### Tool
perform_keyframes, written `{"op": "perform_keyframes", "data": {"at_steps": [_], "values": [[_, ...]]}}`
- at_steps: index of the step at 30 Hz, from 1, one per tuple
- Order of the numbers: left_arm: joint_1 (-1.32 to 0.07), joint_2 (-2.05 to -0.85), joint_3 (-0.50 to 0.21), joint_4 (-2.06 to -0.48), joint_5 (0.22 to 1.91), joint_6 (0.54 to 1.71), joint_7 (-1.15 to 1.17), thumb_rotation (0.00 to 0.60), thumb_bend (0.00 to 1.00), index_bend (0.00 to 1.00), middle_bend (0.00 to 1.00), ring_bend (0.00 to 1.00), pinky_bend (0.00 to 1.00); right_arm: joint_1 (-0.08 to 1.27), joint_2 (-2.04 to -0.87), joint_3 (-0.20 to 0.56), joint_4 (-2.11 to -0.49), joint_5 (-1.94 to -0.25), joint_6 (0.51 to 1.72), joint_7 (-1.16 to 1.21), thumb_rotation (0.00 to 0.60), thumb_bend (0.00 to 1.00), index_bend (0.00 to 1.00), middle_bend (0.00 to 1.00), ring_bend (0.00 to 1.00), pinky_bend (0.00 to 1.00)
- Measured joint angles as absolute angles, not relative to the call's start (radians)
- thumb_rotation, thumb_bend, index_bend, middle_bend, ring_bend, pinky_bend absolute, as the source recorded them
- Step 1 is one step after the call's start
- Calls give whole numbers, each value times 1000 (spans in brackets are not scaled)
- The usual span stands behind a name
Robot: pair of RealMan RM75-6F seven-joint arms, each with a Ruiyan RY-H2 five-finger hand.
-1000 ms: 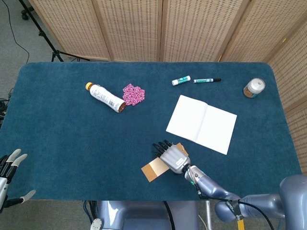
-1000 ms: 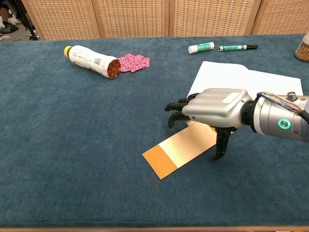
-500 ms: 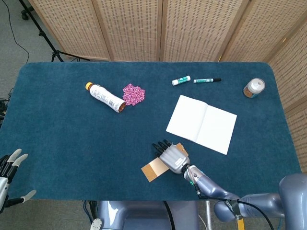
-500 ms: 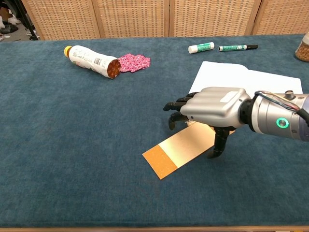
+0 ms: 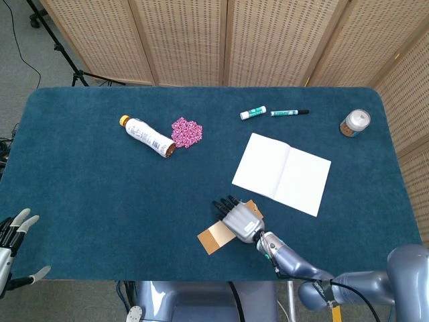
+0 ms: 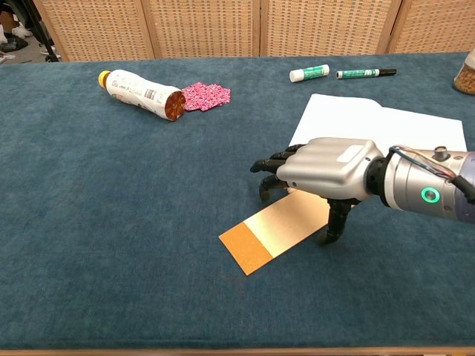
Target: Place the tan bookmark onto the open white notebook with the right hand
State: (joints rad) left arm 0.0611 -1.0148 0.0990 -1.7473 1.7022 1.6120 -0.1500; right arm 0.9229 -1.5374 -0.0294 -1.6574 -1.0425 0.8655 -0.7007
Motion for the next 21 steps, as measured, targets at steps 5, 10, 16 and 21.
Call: {"op": "perform_keyframes", "data": {"at_steps": [5, 10, 16, 21], "values": [[61, -1015, 102, -1748, 1706, 1611, -148, 600, 0, 0, 0, 0, 0, 927, -1546, -29, -1649, -1021, 860, -717, 600, 208, 228, 0, 0, 71], [60, -1014, 100, -1748, 1702, 1609, -151, 600, 0, 0, 0, 0, 0, 931, -1554, -28, -1639, -998, 854, -728, 600, 213, 249, 0, 0, 71], [60, -1014, 100, -1748, 1701, 1610, -152, 600, 0, 0, 0, 0, 0, 928, -1562, -29, -1629, -1007, 857, -719, 600, 252, 331, 0, 0, 71], [59, -1015, 101, -1748, 1703, 1607, -150, 600, 0, 0, 0, 0, 0, 919, -1566, -30, -1624, -1043, 864, -691, 600, 329, 408, 0, 0, 71]]}}
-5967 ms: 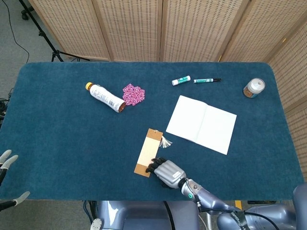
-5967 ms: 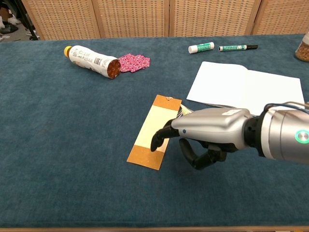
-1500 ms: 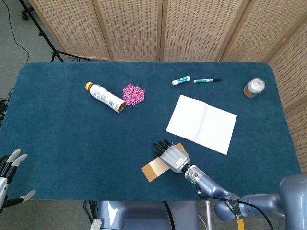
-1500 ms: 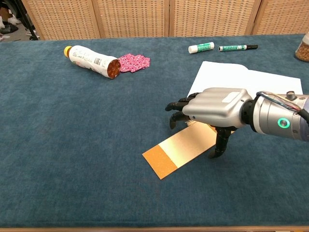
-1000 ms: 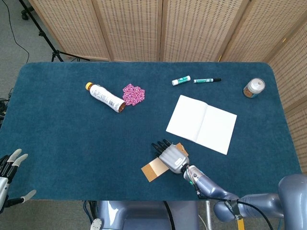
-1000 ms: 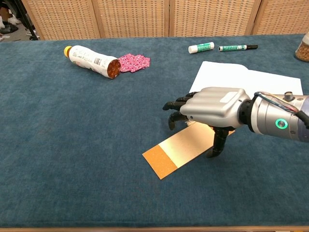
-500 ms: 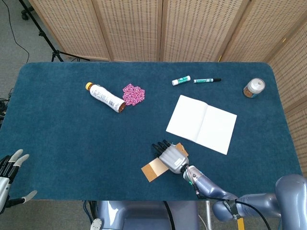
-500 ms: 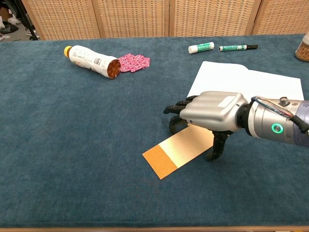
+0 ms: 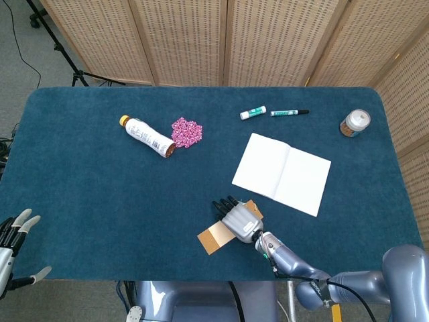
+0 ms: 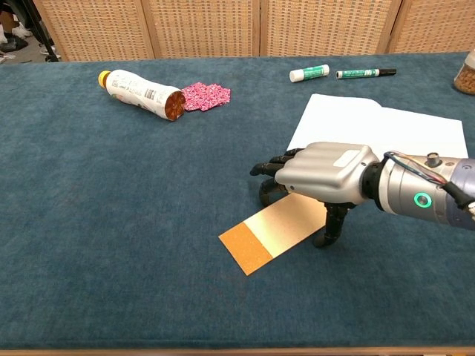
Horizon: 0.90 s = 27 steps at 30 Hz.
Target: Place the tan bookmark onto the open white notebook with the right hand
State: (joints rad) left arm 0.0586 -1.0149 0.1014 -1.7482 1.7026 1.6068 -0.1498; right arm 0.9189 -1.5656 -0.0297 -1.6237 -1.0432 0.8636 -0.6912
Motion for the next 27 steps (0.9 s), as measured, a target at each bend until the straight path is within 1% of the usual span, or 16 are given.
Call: {"op": "perform_keyframes", "data": {"at_steps": [2, 8, 13, 17, 24, 27], "values": [[58, -1015, 102, -1749, 1702, 1606, -148, 600, 0, 0, 0, 0, 0, 913, -1567, -30, -1620, -1065, 867, -672, 600, 348, 426, 0, 0, 71], [58, -1015, 102, -1750, 1702, 1606, -147, 600, 0, 0, 0, 0, 0, 897, -1575, -29, -1599, -1117, 873, -625, 600, 362, 441, 0, 0, 71], [58, -1015, 101, -1750, 1701, 1606, -148, 600, 0, 0, 0, 0, 0, 889, -1579, -23, -1589, -1138, 873, -606, 600, 365, 442, 0, 0, 71], [58, -1014, 101, -1750, 1699, 1605, -150, 600, 0, 0, 0, 0, 0, 889, -1568, -15, -1601, -1147, 878, -603, 600, 388, 442, 0, 0, 71], [56, -1014, 99, -1749, 1694, 1602, -149, 600, 0, 0, 0, 0, 0, 901, -1476, 22, -1678, -1167, 892, -615, 600, 388, 442, 0, 0, 71], [54, -1017, 98, -1751, 1692, 1596, -140, 600, 0, 0, 0, 0, 0, 917, -1420, 53, -1703, -1162, 894, -635, 600, 389, 442, 0, 0, 71]]}}
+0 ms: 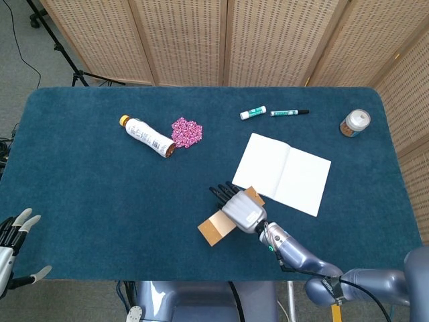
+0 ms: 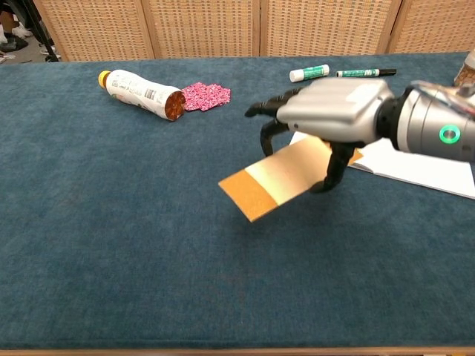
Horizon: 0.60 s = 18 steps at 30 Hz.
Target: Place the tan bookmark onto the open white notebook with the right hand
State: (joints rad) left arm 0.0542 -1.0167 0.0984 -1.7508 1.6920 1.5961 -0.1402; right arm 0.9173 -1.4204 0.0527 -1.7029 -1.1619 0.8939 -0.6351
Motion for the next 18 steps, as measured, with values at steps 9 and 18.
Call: {"op": "perform_keyframes", "data": {"at_steps": [9, 18], "values": [[45, -1028, 92, -1763, 1667, 1568, -106, 600, 0, 0, 0, 0, 0, 1003, -1295, 156, -1674, -1058, 854, -702, 600, 414, 442, 0, 0, 71], [29, -1035, 76, -1793, 1614, 1527, -67, 600, 0, 0, 0, 0, 0, 1052, -1270, 175, -1424, -1029, 727, -631, 600, 448, 442, 0, 0, 71]]}}
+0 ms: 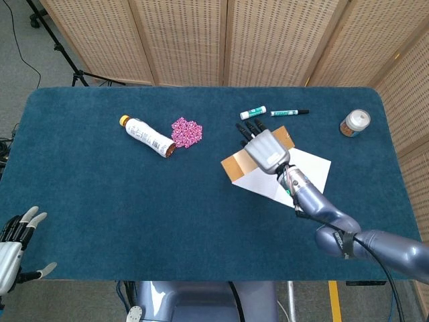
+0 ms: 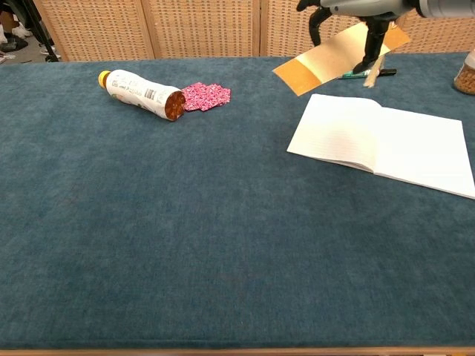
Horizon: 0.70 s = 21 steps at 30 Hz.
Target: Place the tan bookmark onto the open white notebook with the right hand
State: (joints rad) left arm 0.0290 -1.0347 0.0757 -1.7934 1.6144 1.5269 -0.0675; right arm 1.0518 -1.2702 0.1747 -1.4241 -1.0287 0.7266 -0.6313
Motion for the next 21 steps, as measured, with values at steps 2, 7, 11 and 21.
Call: {"op": "perform_keyframes", "data": {"at_steps": [2, 7, 11, 21], "values": [[29, -1039, 68, -1799, 1604, 1529, -54, 600, 0, 0, 0, 0, 0, 1058, -1278, 168, -1336, -1050, 685, -584, 600, 462, 442, 0, 0, 71], [25, -1057, 54, -1804, 1572, 1522, -19, 600, 0, 0, 0, 0, 0, 1062, -1312, 129, -1144, -1183, 615, -440, 600, 520, 443, 0, 0, 71], [13, -1072, 44, -1807, 1535, 1489, 16, 600, 0, 0, 0, 0, 0, 1059, -1349, 77, -1008, -1316, 587, -308, 600, 557, 448, 0, 0, 71], [-3, -1098, 36, -1808, 1510, 1460, 72, 600, 0, 0, 0, 0, 0, 1035, -1415, -126, -795, -1627, 615, 15, 600, 659, 461, 0, 0, 71]]}}
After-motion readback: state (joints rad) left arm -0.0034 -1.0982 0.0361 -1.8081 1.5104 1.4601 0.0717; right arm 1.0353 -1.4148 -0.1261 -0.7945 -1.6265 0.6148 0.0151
